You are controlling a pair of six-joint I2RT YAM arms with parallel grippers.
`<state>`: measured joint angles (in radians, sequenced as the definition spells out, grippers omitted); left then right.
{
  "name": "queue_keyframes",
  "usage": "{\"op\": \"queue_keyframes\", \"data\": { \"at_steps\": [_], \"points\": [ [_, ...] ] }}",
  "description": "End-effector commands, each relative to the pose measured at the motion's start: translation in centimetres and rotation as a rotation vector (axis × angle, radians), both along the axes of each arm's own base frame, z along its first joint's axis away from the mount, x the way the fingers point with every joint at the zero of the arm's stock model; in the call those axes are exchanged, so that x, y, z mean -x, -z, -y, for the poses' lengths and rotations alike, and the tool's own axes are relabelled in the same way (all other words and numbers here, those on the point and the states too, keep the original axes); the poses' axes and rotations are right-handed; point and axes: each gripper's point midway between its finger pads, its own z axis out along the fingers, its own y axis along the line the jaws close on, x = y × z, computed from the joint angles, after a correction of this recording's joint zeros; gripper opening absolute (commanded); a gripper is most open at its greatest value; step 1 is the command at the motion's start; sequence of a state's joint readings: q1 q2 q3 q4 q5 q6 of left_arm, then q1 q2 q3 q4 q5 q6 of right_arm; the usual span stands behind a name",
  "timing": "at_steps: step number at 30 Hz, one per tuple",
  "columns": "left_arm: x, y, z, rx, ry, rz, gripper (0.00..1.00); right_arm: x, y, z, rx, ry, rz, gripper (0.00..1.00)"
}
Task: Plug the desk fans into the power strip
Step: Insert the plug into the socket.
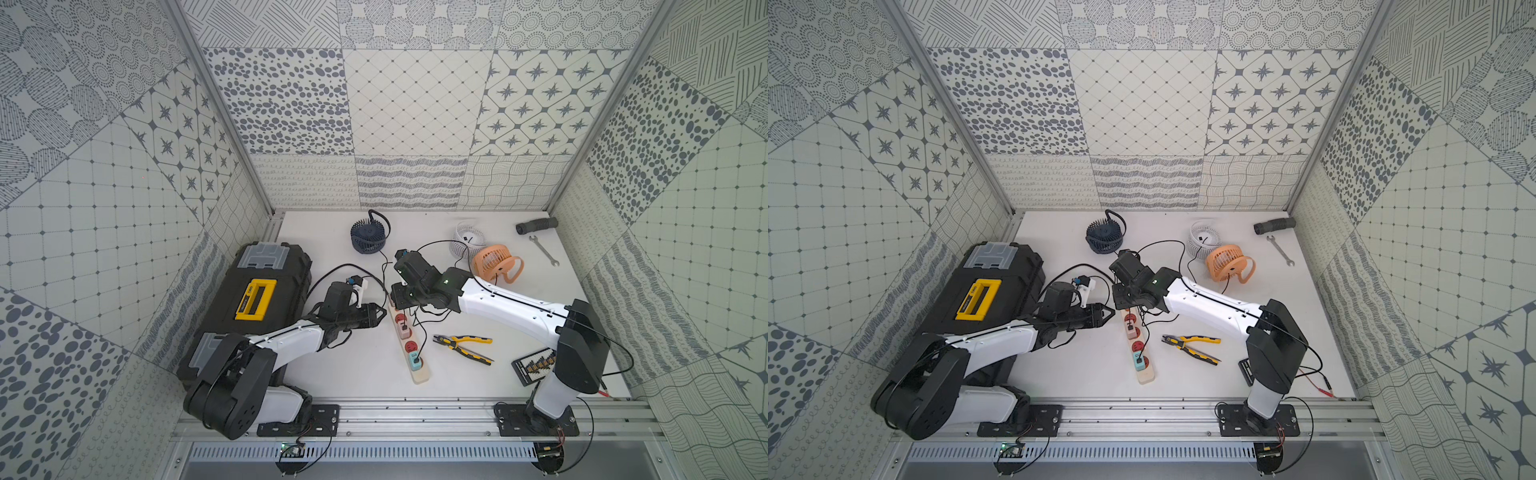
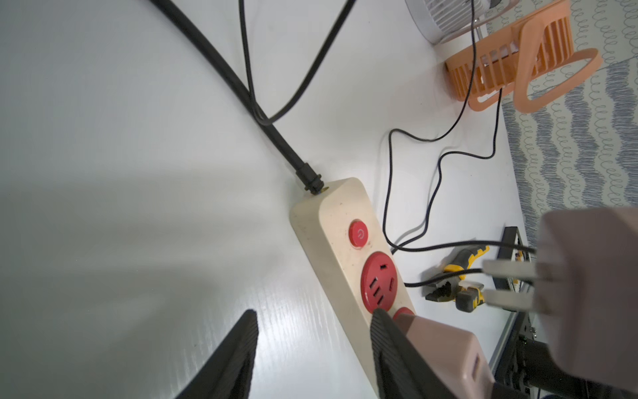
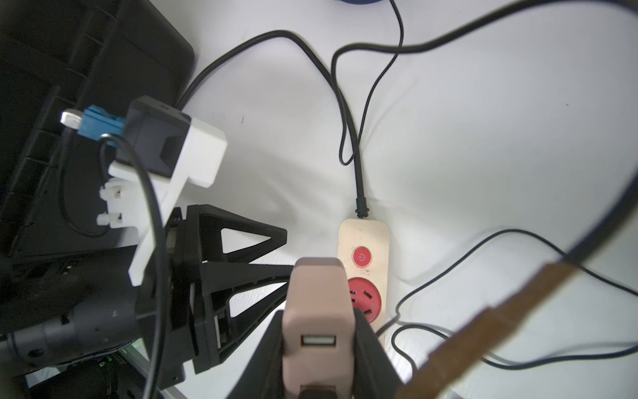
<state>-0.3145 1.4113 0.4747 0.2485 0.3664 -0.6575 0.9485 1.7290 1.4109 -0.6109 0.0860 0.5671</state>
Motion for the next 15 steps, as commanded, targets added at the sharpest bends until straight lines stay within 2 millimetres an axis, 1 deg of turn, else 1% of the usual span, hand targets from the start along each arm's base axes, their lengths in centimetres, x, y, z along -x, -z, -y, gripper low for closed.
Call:
{"op": "queue_keyframes", "data": {
  "at_steps": [1, 7, 10, 15],
  "points": [
    [-2.2, -1.3, 0.9, 0.104, -0.022, 0.055, 0.54, 0.0, 0.1, -0.7, 0.041, -0.010, 0.004, 0.08],
    [-3.4, -0.6, 1.6, 0.116, -0.004, 0.050, 0.53, 0.5, 2.6, -0.3, 0.133, -0.009, -0.049, 0.08],
    [-3.5, -0.4, 1.9, 0.127, 0.006, 0.043, 0.52, 0.9, 3.3, -0.2, 0.144, -0.010, -0.078, 0.08],
    [-3.5, 0.0, 1.8, 0.118, 0.005, 0.037, 0.52, 1.4, 3.9, 0.2, 0.173, -0.007, -0.110, 0.09]
  ]
}}
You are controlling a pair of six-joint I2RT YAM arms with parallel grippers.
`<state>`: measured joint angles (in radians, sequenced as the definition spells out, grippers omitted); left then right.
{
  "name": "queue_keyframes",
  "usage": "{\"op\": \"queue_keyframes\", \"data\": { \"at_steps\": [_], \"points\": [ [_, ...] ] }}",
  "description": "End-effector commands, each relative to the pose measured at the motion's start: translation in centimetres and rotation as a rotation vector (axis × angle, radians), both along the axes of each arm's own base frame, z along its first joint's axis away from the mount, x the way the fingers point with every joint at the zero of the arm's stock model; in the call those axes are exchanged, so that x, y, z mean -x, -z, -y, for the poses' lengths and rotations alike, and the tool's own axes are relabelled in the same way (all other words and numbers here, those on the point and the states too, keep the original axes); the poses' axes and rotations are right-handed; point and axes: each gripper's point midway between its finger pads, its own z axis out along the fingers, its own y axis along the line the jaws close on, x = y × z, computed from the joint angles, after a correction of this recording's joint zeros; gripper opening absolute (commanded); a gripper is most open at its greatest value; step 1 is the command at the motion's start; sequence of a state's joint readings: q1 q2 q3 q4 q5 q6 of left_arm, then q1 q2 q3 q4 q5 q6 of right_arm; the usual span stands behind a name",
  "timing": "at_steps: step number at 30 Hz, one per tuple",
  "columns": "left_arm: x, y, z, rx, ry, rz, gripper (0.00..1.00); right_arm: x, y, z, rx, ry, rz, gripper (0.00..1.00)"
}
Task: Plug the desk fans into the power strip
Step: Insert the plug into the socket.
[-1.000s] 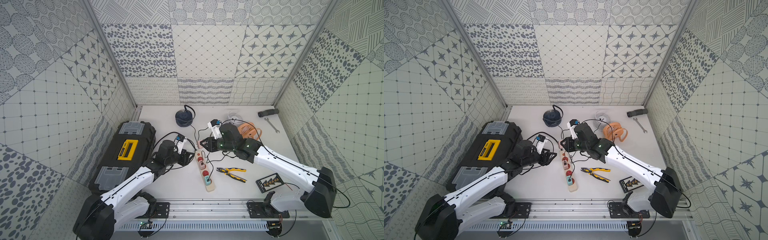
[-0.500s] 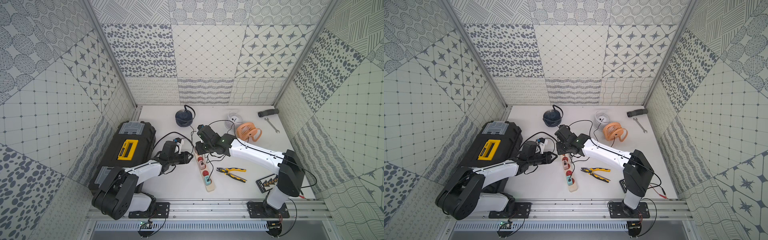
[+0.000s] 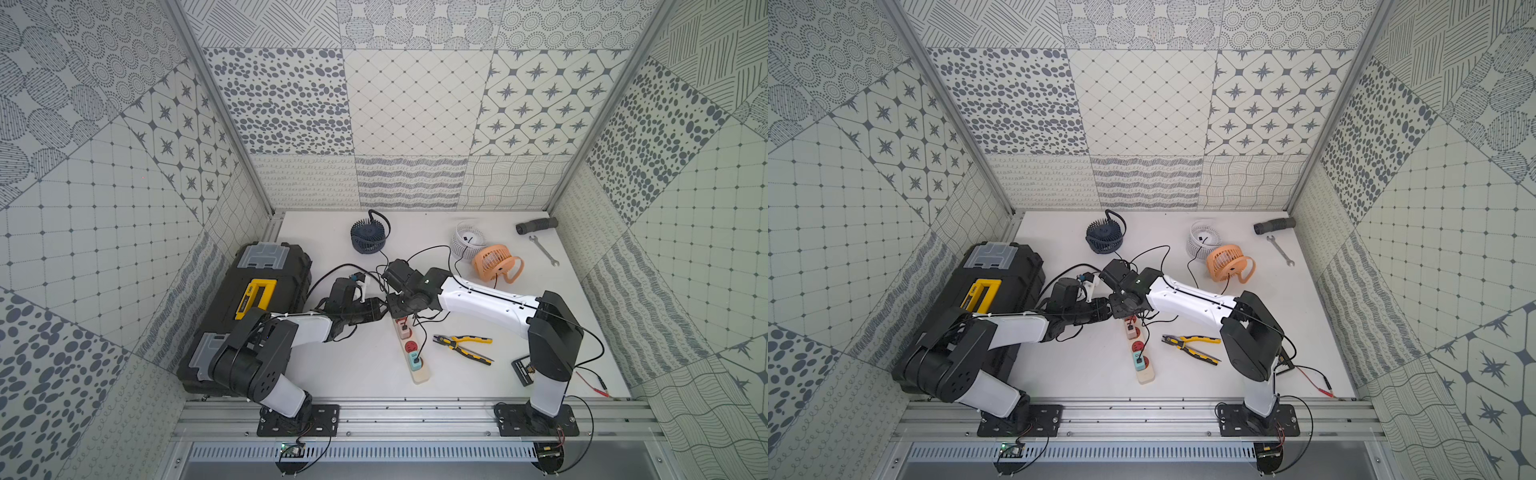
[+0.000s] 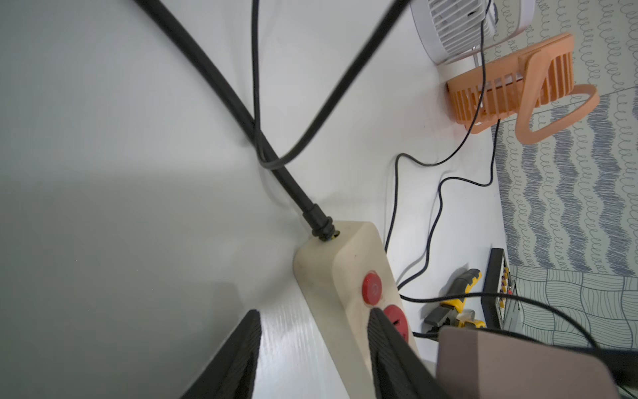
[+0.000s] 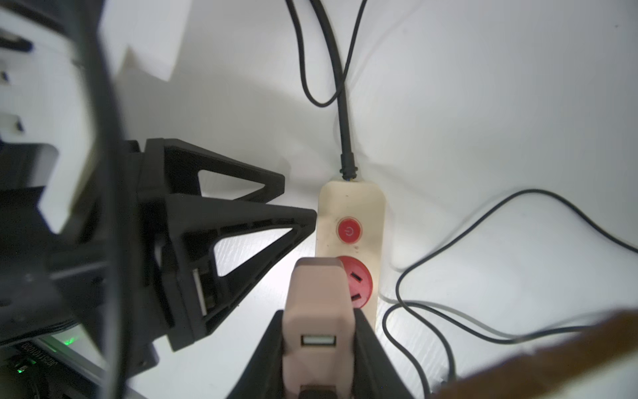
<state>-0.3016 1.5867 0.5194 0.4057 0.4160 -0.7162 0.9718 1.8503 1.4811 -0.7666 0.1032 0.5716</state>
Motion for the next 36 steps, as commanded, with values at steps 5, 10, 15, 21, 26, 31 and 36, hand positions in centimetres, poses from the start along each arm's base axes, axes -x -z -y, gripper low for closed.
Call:
{"op": "queue_keyframes", "data": {
  "at_steps": [5, 10, 15, 21, 26, 31, 36],
  "points": [
    [-1.3, -1.2, 0.9, 0.052, 0.025, 0.054, 0.52, -0.1, -0.3, -0.2, 0.021, 0.011, -0.011, 0.09],
    [-1.2, -0.9, 1.1, 0.061, 0.033, 0.041, 0.51, 0.0, 0.7, -0.3, 0.035, 0.016, -0.031, 0.09],
    [-1.1, -0.6, 1.2, 0.062, 0.038, 0.029, 0.50, 0.1, 1.3, 0.0, 0.051, 0.028, -0.042, 0.09],
    [-1.1, -0.3, 1.3, 0.064, 0.043, 0.018, 0.50, 0.2, 1.9, 0.3, 0.075, 0.037, -0.048, 0.09],
    [-1.1, 0.0, 1.4, 0.064, 0.048, 0.010, 0.50, 0.5, 2.8, 0.7, 0.116, 0.043, -0.053, 0.09],
    [-1.1, 0.2, 1.4, 0.062, 0.051, 0.005, 0.49, 1.4, 4.2, 1.1, 0.143, 0.055, -0.084, 0.08],
    [-1.1, 0.4, 1.4, 0.060, 0.053, -0.003, 0.49, 2.9, 5.9, 2.4, 0.197, 0.066, -0.120, 0.07]
  ]
}}
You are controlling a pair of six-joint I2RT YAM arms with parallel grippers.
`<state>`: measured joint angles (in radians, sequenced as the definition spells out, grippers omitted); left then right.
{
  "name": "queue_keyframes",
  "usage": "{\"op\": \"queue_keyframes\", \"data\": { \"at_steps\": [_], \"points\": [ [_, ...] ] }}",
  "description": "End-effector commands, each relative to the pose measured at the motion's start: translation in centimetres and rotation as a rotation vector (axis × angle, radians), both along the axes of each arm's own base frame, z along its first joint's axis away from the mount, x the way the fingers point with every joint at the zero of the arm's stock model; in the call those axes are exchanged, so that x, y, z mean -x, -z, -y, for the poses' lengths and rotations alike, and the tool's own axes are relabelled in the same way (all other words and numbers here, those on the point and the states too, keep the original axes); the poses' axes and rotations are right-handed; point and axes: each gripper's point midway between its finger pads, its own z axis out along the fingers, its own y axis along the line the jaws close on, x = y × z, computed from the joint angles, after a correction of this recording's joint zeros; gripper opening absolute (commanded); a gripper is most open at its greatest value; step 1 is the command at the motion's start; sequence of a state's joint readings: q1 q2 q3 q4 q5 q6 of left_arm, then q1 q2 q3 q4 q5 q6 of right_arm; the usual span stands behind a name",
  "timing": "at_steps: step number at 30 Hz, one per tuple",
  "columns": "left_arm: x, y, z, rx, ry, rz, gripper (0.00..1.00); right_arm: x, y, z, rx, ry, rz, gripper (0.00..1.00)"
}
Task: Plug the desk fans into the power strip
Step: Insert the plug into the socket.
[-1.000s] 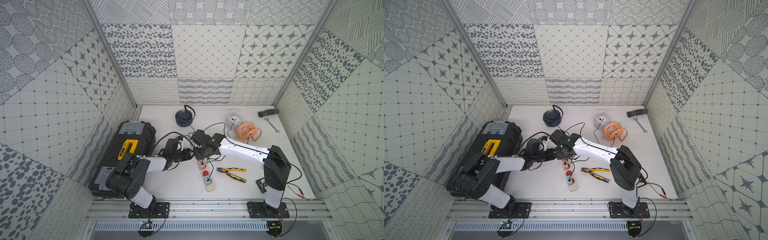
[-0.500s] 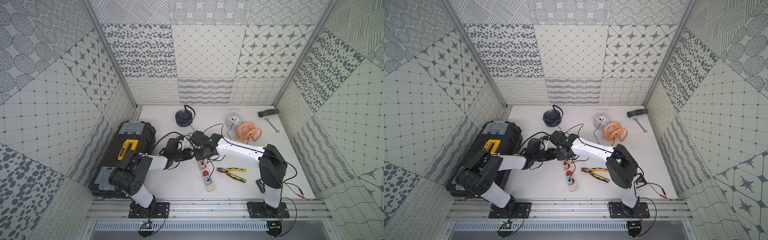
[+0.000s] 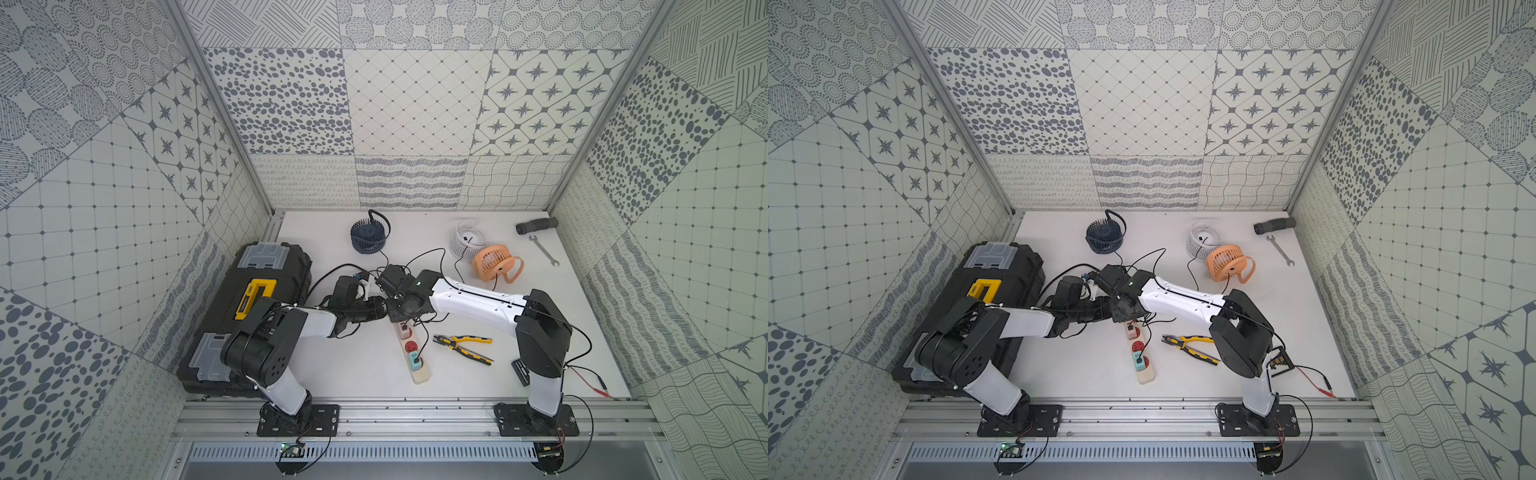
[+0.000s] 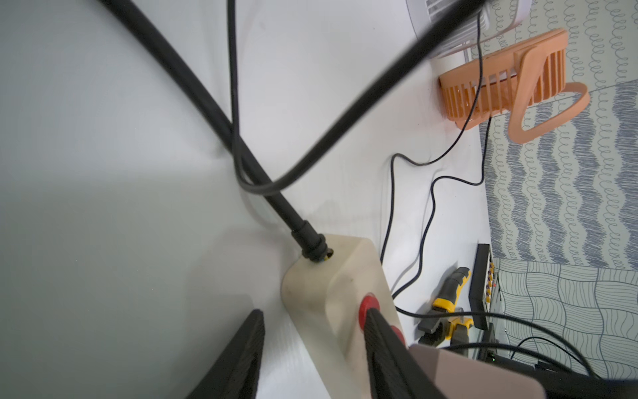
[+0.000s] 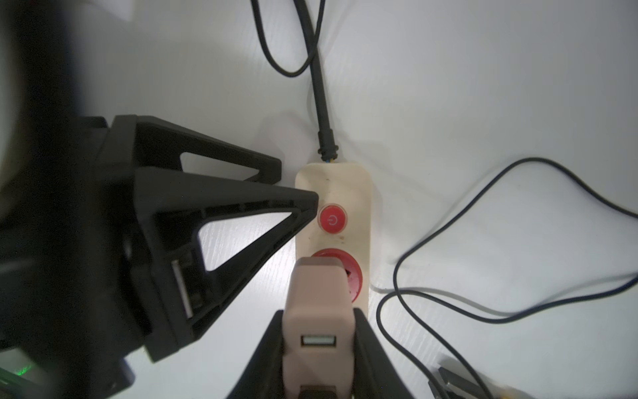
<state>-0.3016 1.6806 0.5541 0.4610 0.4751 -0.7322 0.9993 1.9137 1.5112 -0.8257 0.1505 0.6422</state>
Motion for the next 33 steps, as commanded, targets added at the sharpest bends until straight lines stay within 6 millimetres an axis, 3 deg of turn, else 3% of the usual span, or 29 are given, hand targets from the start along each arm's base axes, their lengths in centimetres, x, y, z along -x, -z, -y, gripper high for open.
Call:
{"op": "queue_keyframes", "data": {
  "at_steps": [1, 14, 22, 29, 33],
  "points": [
    [-0.4, -0.4, 0.3, 0.013, 0.019, 0.021, 0.48, 2.5, 4.1, 2.4, 0.123, 0.013, -0.102, 0.07],
    [-0.4, 0.1, 0.0, -0.008, 0.012, 0.008, 0.46, 6.2, 7.5, 5.2, 0.266, -0.032, -0.230, 0.02],
    [-0.3, 0.3, 0.4, 0.008, 0.030, 0.000, 0.45, 6.7, 10.0, 6.8, 0.366, -0.041, -0.259, 0.00],
    [-0.3, 0.8, 0.3, 0.003, 0.029, -0.011, 0.42, 10.3, 12.0, 8.9, 0.434, -0.044, -0.348, 0.00],
    [-0.3, 1.0, 0.3, -0.002, 0.026, -0.014, 0.40, 9.5, 13.2, 10.2, 0.459, -0.017, -0.379, 0.00]
  ]
}}
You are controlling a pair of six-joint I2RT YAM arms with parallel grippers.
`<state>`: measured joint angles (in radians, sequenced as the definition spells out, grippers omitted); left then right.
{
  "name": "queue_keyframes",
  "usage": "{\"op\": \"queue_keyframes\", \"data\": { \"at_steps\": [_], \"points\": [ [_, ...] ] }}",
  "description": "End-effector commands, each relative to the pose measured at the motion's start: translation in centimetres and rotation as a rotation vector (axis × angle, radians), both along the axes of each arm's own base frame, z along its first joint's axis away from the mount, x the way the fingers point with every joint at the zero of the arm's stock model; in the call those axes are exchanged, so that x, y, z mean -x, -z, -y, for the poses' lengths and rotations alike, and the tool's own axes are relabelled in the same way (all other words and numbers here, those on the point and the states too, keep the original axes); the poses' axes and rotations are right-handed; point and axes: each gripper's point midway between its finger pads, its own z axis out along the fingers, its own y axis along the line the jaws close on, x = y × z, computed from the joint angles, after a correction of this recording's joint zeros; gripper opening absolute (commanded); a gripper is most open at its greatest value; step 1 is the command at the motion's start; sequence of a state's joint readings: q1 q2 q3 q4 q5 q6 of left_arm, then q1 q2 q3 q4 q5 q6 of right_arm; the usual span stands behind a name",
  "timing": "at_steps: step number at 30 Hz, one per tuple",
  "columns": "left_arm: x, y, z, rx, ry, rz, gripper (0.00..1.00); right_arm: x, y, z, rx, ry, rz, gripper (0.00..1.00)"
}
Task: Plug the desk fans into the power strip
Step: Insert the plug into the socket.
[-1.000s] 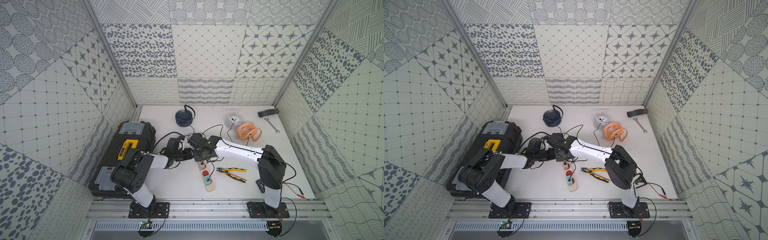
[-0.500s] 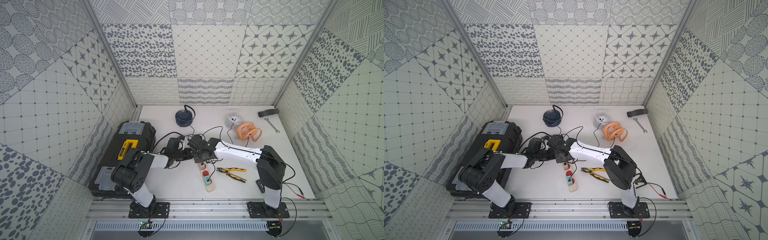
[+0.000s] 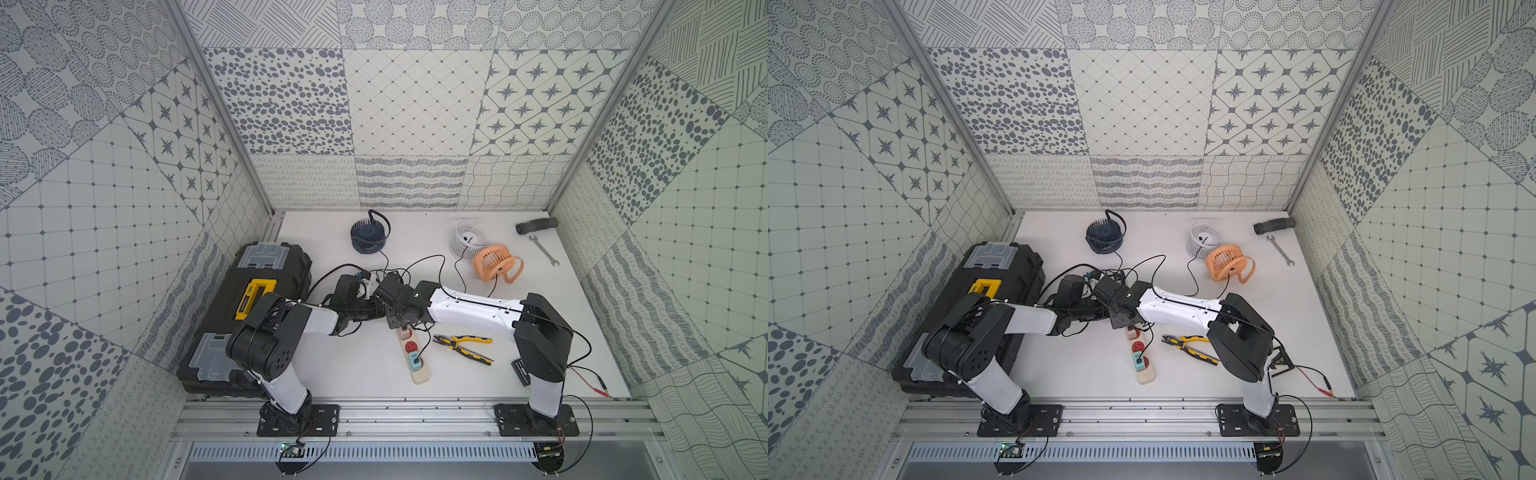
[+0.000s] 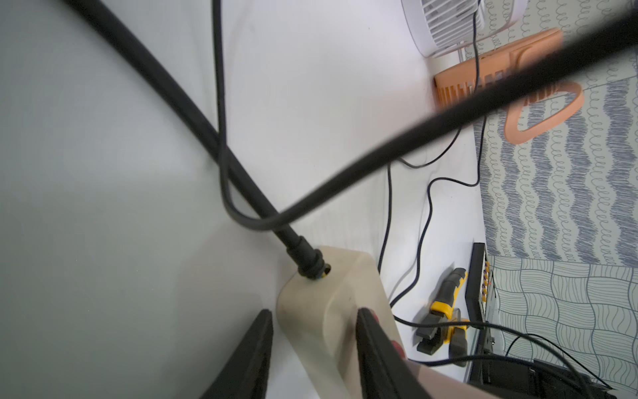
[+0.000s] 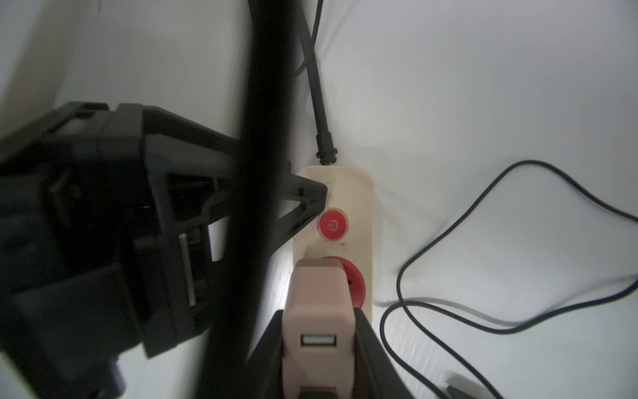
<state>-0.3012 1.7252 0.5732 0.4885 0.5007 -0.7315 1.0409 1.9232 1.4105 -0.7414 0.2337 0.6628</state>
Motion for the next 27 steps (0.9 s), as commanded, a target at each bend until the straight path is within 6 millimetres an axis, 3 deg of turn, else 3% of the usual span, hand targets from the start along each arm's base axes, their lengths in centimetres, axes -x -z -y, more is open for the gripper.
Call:
{"op": "queue_keyframes", "data": {
  "at_steps": [1, 5, 13, 21, 23, 27],
  "points": [
    [0.2, 0.7, -0.3, -0.020, 0.008, -0.014, 0.40, 8.2, 10.6, 9.8, 0.406, 0.005, -0.428, 0.00],
    [0.3, 0.8, -0.4, -0.024, 0.005, -0.016, 0.39, 7.9, 11.2, 9.8, 0.425, -0.006, -0.431, 0.00],
    [0.3, 1.1, -0.5, -0.038, 0.007, -0.012, 0.38, 10.6, 14.1, 11.4, 0.529, -0.016, -0.500, 0.00],
    [0.2, 1.0, -0.6, -0.045, 0.006, -0.009, 0.38, 13.3, 14.4, 12.8, 0.557, -0.025, -0.543, 0.00],
    [0.3, 1.0, -0.6, -0.044, 0.006, -0.012, 0.38, 12.5, 14.7, 12.6, 0.545, -0.025, -0.536, 0.00],
    [0.4, 1.1, -0.7, -0.049, 0.005, -0.015, 0.37, 10.5, 13.2, 10.0, 0.508, -0.064, -0.463, 0.00]
  ]
}}
